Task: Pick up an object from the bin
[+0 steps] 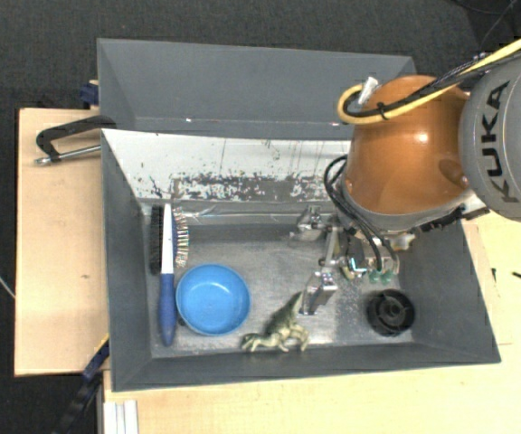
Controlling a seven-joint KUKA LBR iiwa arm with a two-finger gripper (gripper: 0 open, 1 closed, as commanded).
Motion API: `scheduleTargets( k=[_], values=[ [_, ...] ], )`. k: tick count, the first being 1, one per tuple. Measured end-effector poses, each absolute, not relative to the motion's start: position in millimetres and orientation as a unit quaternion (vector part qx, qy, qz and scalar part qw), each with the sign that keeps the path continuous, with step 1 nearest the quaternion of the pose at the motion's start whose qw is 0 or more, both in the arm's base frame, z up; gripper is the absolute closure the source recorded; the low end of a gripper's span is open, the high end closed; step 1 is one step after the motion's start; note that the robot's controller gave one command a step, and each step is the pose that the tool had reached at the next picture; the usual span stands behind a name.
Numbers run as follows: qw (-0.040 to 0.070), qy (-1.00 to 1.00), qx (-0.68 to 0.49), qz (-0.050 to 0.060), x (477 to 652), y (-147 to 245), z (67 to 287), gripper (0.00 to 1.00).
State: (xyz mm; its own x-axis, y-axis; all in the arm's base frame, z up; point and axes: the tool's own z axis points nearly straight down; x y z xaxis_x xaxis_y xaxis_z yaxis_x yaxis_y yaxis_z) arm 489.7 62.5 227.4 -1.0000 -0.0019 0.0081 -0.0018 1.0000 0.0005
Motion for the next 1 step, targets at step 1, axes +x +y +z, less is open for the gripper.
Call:
scheduleTargets(
  k=[1],
  values=[
    [0.003,-0.992,0.123,0.000,499.2,7.5,77.4,0.00]
  ],
)
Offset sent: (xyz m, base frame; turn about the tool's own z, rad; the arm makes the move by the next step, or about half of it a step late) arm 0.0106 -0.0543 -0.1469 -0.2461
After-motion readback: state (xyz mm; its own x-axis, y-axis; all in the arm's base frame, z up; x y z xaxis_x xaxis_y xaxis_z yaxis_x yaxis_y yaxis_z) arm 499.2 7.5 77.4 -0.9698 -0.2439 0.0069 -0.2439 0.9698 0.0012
